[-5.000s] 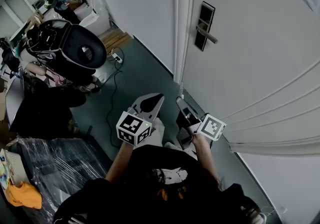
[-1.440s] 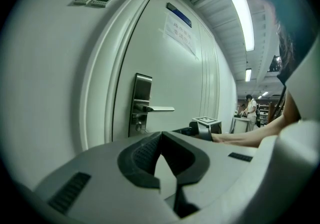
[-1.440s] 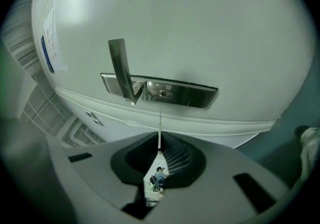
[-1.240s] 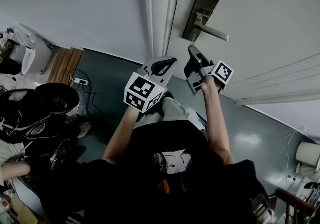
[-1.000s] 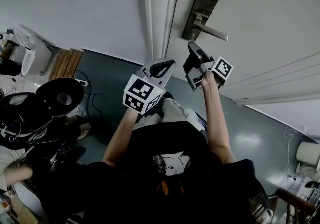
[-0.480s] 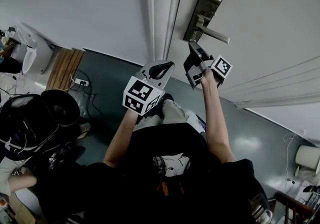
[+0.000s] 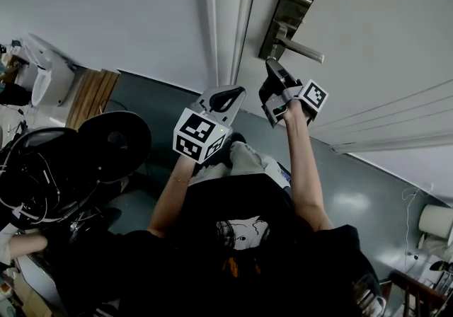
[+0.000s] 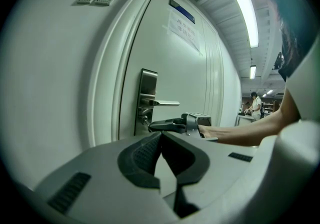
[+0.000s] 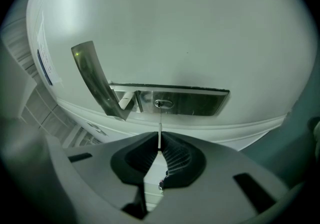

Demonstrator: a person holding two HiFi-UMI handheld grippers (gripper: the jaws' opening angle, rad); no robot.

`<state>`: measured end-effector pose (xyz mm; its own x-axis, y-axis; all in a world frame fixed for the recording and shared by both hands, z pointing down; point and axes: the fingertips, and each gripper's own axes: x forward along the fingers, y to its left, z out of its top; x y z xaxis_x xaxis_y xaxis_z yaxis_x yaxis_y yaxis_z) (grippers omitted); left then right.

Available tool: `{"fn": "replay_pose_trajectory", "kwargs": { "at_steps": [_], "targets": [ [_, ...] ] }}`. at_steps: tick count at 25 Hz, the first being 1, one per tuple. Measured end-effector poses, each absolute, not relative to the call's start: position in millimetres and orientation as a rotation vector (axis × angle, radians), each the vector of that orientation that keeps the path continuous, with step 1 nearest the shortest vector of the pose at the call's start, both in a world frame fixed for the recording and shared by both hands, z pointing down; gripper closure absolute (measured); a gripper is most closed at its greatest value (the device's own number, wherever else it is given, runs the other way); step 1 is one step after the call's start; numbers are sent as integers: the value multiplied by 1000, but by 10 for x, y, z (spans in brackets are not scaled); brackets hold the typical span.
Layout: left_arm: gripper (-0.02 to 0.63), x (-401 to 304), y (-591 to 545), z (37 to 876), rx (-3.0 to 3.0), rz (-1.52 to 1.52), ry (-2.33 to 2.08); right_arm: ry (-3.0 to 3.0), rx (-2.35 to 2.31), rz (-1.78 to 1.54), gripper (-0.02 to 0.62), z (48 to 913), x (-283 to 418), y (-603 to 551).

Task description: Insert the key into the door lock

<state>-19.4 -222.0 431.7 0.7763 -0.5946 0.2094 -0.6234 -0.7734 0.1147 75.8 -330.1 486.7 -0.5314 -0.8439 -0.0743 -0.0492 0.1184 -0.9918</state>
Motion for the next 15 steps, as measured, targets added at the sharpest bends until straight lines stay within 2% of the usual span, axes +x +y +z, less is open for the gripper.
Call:
{"fn": "replay_pose_trajectory", "kwargs": {
  "at_steps": [15],
  "targets": [
    [598, -333, -2177, 4240, 2781, 232, -994, 1530, -798, -1438, 575, 4703, 775, -3289]
  ]
}}
